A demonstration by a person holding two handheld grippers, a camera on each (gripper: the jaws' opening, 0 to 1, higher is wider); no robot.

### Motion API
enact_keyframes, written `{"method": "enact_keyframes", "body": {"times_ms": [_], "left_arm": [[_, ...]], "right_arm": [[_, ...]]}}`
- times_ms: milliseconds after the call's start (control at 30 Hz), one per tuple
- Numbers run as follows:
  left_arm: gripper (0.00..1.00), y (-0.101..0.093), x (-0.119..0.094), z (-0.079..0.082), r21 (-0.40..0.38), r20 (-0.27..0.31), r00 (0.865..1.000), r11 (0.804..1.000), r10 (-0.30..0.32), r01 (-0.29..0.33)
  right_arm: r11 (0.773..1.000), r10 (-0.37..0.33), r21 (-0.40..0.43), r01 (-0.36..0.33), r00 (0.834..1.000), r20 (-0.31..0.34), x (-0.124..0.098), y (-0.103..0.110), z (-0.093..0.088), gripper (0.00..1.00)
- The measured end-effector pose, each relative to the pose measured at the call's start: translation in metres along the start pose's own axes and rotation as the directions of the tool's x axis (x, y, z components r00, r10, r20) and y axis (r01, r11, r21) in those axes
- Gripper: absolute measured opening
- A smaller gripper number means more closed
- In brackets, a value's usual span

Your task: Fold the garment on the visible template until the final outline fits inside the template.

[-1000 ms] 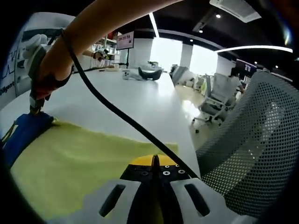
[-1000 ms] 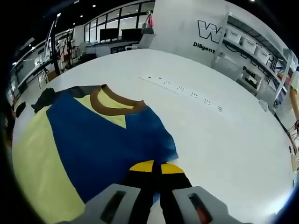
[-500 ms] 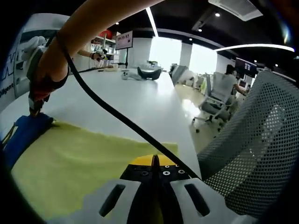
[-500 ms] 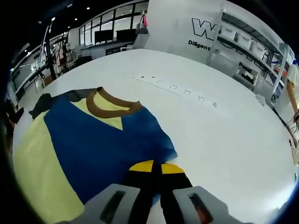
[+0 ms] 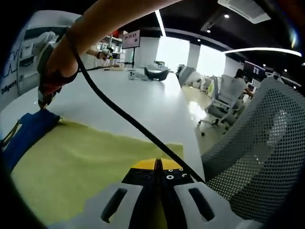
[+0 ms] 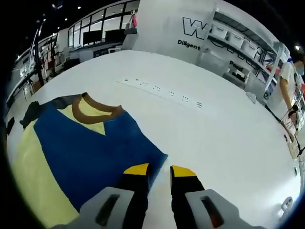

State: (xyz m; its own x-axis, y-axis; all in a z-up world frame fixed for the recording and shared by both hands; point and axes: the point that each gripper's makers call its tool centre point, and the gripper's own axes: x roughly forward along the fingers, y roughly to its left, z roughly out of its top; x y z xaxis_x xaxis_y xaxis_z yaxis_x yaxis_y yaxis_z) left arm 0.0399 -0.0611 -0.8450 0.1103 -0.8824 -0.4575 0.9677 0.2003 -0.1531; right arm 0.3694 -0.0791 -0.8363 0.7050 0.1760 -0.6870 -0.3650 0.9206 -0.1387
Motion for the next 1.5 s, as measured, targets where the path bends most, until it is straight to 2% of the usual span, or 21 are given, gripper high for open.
{"method": "enact_keyframes", "body": {"times_ms": [333, 467, 767, 933, 1000, 1133, 1300, 1400, 1500], "left_arm": [[0.03, 0.026, -0.036, 0.024, -0.035, 0.075, 0.994, 0.996, 0.081, -0.079], [0.01, 0.033, -0.047, 0.028, -0.033, 0.086, 0.989, 0.993, 0.119, -0.117], [0.02, 0.042, -0.072, 0.035, -0.052, 0.118, 0.978, 0.985, 0.169, -0.164], [0.05, 0.043, -0.083, 0.030, -0.026, 0.104, 0.978, 0.984, 0.178, -0.177], [0.07, 0.041, -0.091, 0.017, 0.025, 0.050, 0.984, 0.984, 0.173, -0.175], [0.11, 0.040, -0.098, 0.008, 0.007, 0.036, 0.987, 0.988, 0.156, -0.157], [0.14, 0.040, -0.110, -0.003, 0.045, -0.004, 0.988, 0.987, 0.154, -0.154], [0.16, 0.047, -0.123, -0.009, 0.033, -0.010, 0.983, 0.982, 0.184, -0.183], [0.18, 0.067, -0.141, -0.013, -0.012, -0.011, 0.963, 0.963, 0.269, -0.269]], "right_arm": [[0.998, 0.034, 0.050, -0.039, 0.995, 0.097, -0.020, 0.015, 0.023, 0.16], [0.997, 0.034, 0.070, -0.044, 0.990, 0.134, -0.029, 0.017, 0.032, 0.17], [0.994, 0.056, 0.080, -0.071, 0.984, 0.171, -0.048, 0.031, 0.034, 0.19], [0.995, 0.054, 0.076, -0.067, 0.985, 0.166, -0.054, 0.037, 0.030, 0.20], [0.995, 0.057, 0.074, -0.070, 0.985, 0.163, -0.055, 0.040, 0.027, 0.20], [0.994, 0.063, 0.076, -0.075, 0.987, 0.148, -0.052, 0.040, 0.022, 0.22], [0.993, 0.073, 0.078, -0.084, 0.988, 0.134, -0.051, 0.046, 0.018, 0.24], [0.993, 0.077, 0.082, -0.088, 0.987, 0.138, -0.053, 0.052, 0.017, 0.24], [0.992, 0.077, 0.085, -0.089, 0.986, 0.146, -0.057, 0.058, 0.018, 0.24]]}}
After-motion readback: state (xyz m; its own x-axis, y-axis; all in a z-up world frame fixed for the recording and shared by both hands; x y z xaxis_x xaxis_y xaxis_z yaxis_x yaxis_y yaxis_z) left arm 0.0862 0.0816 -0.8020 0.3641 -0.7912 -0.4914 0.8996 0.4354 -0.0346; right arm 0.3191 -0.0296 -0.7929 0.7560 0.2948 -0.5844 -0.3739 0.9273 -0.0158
